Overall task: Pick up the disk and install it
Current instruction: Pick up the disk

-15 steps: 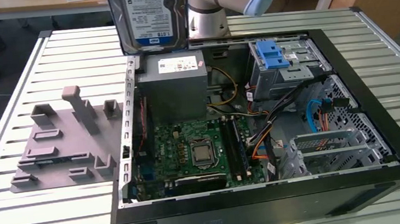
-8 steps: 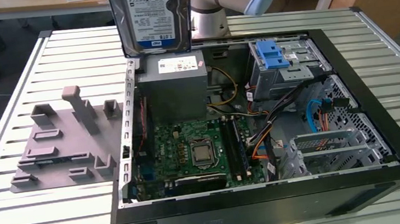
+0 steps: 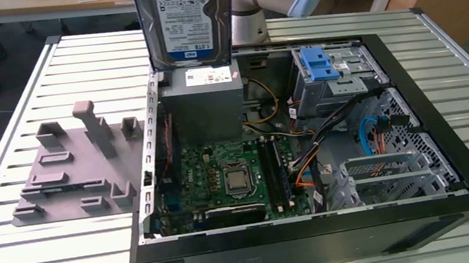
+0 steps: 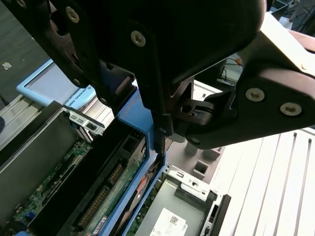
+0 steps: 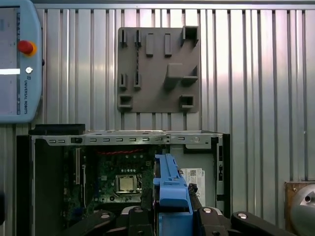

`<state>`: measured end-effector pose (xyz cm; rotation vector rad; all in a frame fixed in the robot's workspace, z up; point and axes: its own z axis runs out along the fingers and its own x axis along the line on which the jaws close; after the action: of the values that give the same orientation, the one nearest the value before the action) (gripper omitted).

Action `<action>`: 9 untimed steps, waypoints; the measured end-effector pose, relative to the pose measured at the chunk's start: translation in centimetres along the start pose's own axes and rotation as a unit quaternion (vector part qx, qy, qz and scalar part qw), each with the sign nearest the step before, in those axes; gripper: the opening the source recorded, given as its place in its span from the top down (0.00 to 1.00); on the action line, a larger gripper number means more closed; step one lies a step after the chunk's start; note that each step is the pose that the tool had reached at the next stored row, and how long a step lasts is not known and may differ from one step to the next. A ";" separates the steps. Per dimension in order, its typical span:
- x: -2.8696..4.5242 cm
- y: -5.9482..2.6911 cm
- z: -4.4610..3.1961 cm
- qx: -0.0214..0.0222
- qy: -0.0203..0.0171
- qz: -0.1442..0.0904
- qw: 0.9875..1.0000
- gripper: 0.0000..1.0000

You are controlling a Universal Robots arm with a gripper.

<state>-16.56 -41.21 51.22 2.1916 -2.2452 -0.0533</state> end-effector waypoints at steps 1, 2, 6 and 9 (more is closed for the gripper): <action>0.07 -0.20 -0.01 0.000 0.000 0.000 1.000 0.64; 0.11 -0.47 -0.02 0.000 0.000 0.000 1.000 0.64; 0.16 -1.70 -0.05 0.000 0.000 0.000 1.000 0.64; 0.21 -2.52 -0.07 0.000 0.000 0.000 1.000 0.64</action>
<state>-14.04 -41.48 51.21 2.1921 -2.2456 -0.0543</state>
